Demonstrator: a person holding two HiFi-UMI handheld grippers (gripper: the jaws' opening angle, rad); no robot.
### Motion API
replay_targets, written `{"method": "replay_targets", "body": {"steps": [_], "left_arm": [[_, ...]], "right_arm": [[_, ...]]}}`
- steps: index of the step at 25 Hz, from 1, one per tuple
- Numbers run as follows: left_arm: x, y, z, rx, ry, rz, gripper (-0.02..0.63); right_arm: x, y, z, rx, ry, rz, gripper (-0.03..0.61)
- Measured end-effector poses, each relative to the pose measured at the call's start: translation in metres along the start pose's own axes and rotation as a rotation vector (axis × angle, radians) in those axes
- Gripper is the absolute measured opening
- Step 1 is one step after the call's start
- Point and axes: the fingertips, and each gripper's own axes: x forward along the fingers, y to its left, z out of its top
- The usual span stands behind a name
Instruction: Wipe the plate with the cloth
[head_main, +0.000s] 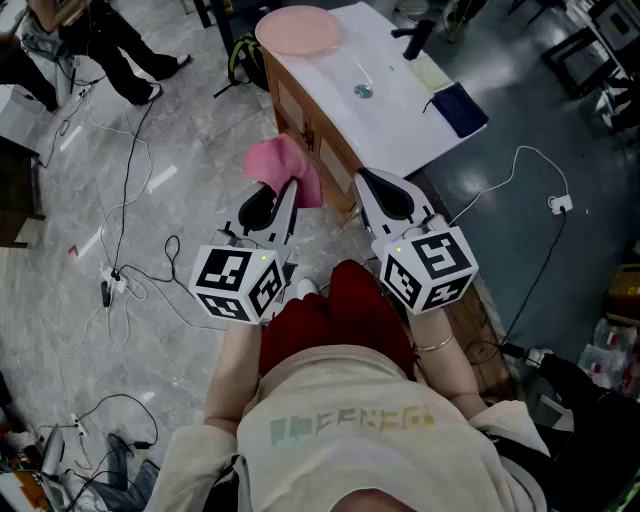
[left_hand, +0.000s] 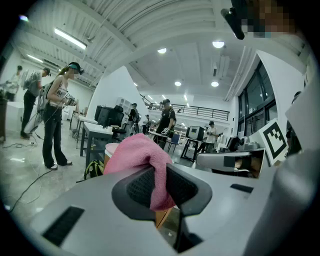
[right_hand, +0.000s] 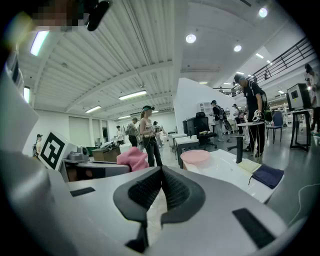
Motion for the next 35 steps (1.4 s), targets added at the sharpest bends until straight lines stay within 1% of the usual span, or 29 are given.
{"method": "replay_targets", "body": {"steps": [3, 5, 8, 14, 19, 23, 27, 35], "left_arm": [[0.001, 0.006, 0.002, 0.003, -0.001, -0.006, 0.067], [0.000, 0.008, 0.001, 0.001, 0.003, -0.010, 0.067], [0.002, 0.013, 0.003, -0.004, -0.002, -0.015, 0.067], [0.013, 0.030, 0.008, -0.015, -0.009, -0.030, 0.067], [0.037, 0.054, 0.016, -0.027, -0.011, -0.021, 0.067], [0.063, 0.081, 0.019, -0.026, -0.005, 0.002, 0.067], [0.100, 0.109, 0.023, -0.042, 0.011, 0.002, 0.067], [0.189, 0.162, 0.043, -0.054, 0.030, 0.008, 0.067]], "right_arm": [[0.007, 0.004, -0.001, -0.005, 0.003, 0.009, 0.037], [0.010, 0.007, -0.005, -0.006, 0.022, 0.020, 0.037], [0.017, 0.007, -0.006, 0.004, 0.031, 0.015, 0.038], [0.034, -0.014, 0.003, 0.039, 0.019, -0.044, 0.038], [0.065, -0.035, 0.007, 0.071, 0.031, -0.052, 0.038], [0.101, -0.052, 0.010, 0.066, 0.043, -0.046, 0.038], [0.141, -0.078, 0.014, 0.087, 0.052, -0.053, 0.038], [0.223, -0.156, 0.026, 0.129, 0.077, -0.103, 0.038]]}}
